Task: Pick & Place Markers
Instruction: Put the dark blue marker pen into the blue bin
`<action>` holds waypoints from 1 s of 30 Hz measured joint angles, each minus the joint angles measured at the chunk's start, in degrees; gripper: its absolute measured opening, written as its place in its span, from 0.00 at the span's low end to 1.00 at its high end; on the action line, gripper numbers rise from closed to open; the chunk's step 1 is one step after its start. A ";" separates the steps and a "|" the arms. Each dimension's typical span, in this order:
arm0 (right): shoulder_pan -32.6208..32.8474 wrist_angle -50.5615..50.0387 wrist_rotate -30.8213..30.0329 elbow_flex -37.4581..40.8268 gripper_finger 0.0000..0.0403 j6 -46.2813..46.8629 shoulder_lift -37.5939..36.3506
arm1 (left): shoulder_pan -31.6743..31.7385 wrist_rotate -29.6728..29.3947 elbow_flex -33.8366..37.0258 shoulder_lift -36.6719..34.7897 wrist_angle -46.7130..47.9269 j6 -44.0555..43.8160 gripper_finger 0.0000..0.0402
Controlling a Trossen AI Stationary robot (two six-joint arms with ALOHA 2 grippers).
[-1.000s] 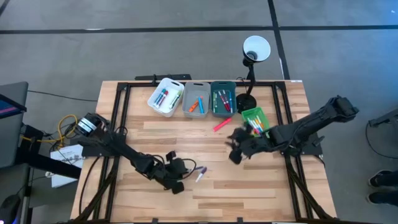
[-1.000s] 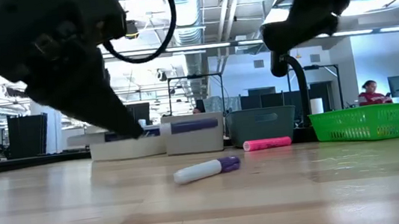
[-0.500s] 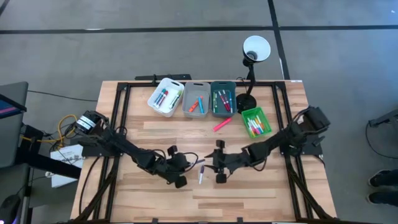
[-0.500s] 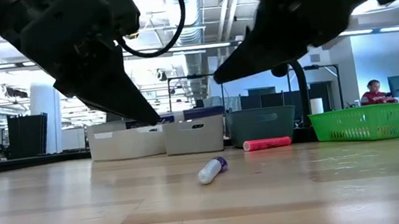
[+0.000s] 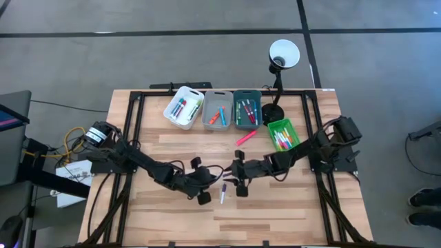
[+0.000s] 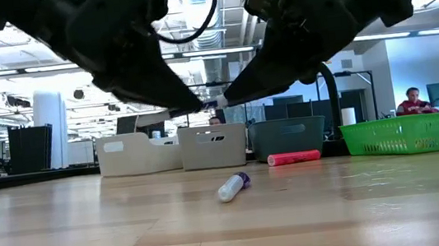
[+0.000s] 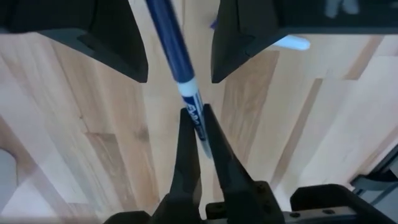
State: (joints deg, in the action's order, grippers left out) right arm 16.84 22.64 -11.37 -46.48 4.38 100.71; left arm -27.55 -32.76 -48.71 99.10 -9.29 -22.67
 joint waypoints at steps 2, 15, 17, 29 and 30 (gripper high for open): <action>-0.19 0.03 0.06 0.00 0.41 -0.34 0.00 | 0.51 0.66 0.00 -0.07 -0.94 1.29 0.11; -0.27 -0.05 1.35 0.00 0.22 -0.50 0.00 | 1.31 1.46 0.00 -0.08 -1.28 1.48 0.12; -0.27 -0.05 1.33 0.00 0.18 -0.50 0.00 | 1.31 1.52 0.00 -0.08 -1.30 1.51 0.13; -0.29 -3.06 0.72 0.02 0.10 -0.34 -0.07 | 1.37 1.04 0.00 -0.08 -1.30 3.32 0.24; -0.41 -4.11 0.50 0.02 0.12 -0.29 -0.21 | 1.41 0.47 0.00 -0.08 -1.33 3.65 0.26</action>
State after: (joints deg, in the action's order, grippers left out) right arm 16.44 18.53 -10.87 -46.46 4.08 100.50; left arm -26.13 -32.29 -48.71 99.02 -10.61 -19.02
